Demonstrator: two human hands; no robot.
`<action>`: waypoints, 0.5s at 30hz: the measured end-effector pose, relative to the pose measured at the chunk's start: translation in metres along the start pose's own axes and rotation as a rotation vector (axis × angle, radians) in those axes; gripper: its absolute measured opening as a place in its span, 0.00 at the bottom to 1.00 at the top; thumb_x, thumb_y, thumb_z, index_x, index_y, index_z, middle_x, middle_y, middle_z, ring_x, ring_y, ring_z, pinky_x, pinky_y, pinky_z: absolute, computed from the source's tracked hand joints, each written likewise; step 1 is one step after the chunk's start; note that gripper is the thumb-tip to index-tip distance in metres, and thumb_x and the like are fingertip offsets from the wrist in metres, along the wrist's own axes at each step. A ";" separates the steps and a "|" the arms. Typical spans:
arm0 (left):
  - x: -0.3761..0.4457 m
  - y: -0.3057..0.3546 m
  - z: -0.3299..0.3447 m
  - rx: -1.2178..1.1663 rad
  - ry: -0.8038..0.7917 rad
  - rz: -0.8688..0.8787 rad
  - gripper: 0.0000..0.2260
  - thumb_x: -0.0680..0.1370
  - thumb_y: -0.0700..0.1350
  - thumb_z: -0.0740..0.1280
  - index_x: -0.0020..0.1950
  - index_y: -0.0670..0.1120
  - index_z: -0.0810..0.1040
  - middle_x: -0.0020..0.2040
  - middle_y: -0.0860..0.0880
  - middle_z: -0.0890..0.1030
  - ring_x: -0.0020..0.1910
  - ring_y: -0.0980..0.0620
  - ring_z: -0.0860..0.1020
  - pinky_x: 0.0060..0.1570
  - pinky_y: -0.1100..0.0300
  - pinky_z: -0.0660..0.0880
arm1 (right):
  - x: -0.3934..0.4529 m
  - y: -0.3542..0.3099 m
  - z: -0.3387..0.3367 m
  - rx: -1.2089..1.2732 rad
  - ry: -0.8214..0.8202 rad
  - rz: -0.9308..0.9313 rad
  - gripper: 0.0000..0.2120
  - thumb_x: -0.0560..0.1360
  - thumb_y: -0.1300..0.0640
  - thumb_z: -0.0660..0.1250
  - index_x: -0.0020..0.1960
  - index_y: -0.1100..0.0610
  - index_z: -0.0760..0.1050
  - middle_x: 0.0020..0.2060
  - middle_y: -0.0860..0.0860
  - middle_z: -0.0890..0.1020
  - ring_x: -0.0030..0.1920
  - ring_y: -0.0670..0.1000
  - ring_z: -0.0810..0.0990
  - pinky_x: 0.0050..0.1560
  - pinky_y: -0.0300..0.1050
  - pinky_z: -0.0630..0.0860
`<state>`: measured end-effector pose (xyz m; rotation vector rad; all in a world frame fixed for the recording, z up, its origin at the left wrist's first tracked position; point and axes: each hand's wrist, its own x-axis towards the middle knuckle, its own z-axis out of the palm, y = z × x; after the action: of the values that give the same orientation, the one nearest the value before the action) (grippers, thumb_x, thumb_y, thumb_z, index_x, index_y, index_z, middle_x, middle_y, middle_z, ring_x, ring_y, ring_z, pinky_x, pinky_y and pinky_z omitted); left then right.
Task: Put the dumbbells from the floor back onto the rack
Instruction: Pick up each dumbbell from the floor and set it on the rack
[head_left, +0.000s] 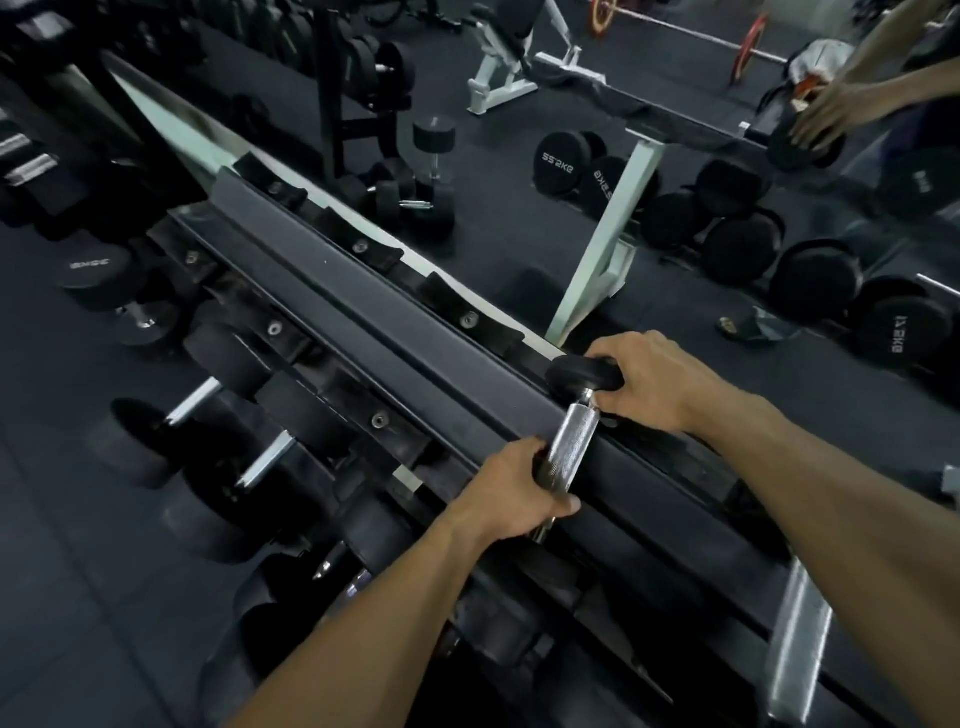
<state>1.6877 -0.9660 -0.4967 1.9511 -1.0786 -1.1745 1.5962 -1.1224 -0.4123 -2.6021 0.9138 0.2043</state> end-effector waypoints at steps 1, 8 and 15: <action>-0.001 0.001 0.000 0.006 -0.002 0.005 0.29 0.71 0.48 0.75 0.70 0.47 0.70 0.57 0.53 0.75 0.54 0.54 0.74 0.52 0.63 0.69 | -0.001 -0.001 0.000 0.002 -0.001 0.009 0.08 0.71 0.59 0.70 0.47 0.48 0.77 0.32 0.48 0.83 0.34 0.45 0.81 0.36 0.42 0.73; -0.003 -0.002 0.001 0.072 -0.005 0.019 0.20 0.71 0.48 0.75 0.60 0.46 0.75 0.53 0.48 0.79 0.51 0.49 0.78 0.51 0.56 0.76 | -0.006 -0.002 0.004 -0.039 -0.009 0.047 0.06 0.71 0.59 0.69 0.48 0.53 0.77 0.37 0.52 0.81 0.39 0.53 0.80 0.38 0.48 0.77; -0.021 -0.009 -0.005 0.048 0.101 0.053 0.16 0.74 0.53 0.70 0.58 0.47 0.75 0.50 0.50 0.81 0.48 0.50 0.79 0.48 0.55 0.76 | -0.011 -0.030 0.006 -0.111 -0.019 -0.001 0.26 0.73 0.53 0.70 0.69 0.53 0.68 0.53 0.53 0.81 0.53 0.55 0.80 0.53 0.52 0.77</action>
<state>1.6894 -0.9427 -0.4928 1.9841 -1.1081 -1.0193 1.6067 -1.0924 -0.4057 -2.6971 0.9185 0.2864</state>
